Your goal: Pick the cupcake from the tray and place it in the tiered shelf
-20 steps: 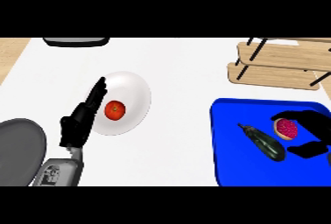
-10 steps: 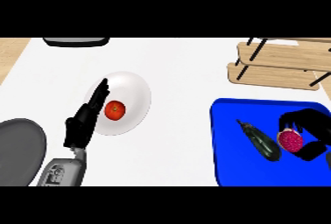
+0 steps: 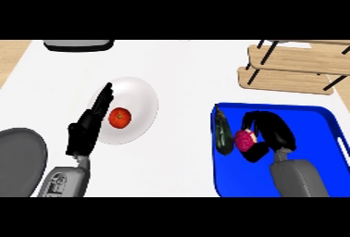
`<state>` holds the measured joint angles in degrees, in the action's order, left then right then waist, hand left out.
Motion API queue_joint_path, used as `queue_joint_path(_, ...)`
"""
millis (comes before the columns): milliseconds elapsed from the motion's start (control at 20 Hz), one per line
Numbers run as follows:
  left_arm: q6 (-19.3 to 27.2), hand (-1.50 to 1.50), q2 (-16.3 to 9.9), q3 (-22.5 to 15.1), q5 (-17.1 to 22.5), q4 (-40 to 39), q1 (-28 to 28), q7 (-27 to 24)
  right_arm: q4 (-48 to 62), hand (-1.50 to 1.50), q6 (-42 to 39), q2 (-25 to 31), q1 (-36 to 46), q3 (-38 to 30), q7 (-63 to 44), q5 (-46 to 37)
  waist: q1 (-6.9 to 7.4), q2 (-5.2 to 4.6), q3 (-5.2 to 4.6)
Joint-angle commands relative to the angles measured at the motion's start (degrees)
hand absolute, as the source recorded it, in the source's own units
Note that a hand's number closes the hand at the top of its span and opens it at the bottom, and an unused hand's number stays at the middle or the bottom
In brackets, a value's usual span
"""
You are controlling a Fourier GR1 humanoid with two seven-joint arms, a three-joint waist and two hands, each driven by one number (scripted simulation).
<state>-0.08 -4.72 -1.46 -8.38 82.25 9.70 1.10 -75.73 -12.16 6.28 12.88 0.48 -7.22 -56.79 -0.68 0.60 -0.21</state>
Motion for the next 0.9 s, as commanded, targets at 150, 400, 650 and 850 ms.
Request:
queue_joint_path(150, -0.8, 0.0, -0.4, 0.2, 0.3, -1.0, -0.3, -1.0, -14.4, 1.5, 14.0, -6.1, -0.2, 11.5, -20.1, 13.1, 0.81, -0.09, 0.22)
queue_joint_path(400, 0.0, 0.0, -0.3, 0.6, 0.1, 0.1, -0.7, -0.3, -31.7, 1.5, 17.4, -6.2, -0.4, 17.9, -32.5, 7.4, -0.09, -0.04, 0.12)
queue_joint_path(650, -0.1, 0.0, 0.1, -0.3, -0.3, 1.7, -0.3, 1.4, -41.8, 1.5, 14.5, -6.3, 4.9, 22.5, -49.2, -0.4, 0.34, -0.23, 0.14)
queue_joint_path(850, 0.0, 0.0, 0.9, -1.0, -1.0, 0.1, -0.7, -0.2, -41.6, 1.5, 7.8, -6.3, 12.3, 18.2, -52.5, -7.1, 0.62, -0.46, 0.15)
